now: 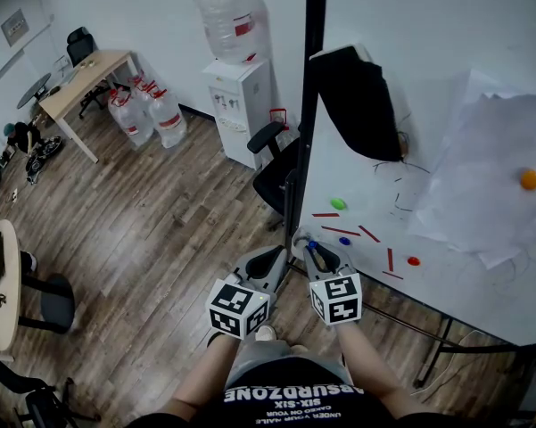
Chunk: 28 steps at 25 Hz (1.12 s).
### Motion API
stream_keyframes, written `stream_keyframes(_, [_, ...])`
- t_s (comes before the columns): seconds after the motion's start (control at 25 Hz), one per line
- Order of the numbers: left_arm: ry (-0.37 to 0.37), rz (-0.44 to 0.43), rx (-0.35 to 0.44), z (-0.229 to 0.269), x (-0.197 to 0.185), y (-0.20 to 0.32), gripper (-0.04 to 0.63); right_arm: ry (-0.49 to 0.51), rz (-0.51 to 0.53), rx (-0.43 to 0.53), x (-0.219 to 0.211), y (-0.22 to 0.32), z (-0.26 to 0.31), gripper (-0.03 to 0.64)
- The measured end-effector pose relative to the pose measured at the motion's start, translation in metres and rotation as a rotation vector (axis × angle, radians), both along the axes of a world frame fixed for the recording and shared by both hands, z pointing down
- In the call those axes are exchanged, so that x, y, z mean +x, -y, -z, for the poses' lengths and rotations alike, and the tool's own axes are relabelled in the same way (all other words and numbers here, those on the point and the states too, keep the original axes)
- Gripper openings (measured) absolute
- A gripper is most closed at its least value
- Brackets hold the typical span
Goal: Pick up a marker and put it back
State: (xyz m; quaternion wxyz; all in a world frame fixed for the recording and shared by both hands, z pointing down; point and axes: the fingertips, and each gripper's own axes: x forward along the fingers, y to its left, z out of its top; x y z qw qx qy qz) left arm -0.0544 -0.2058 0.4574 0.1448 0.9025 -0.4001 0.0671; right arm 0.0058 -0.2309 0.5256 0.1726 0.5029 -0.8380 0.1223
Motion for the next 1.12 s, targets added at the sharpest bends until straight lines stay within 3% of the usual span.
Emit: stream_keyframes(1.12, [-0.001,0.019,-0.007,-0.003,0.0,-0.009,0.006,-0.031,0.005,-0.037,0.003,-0.01,-0.013,0.074])
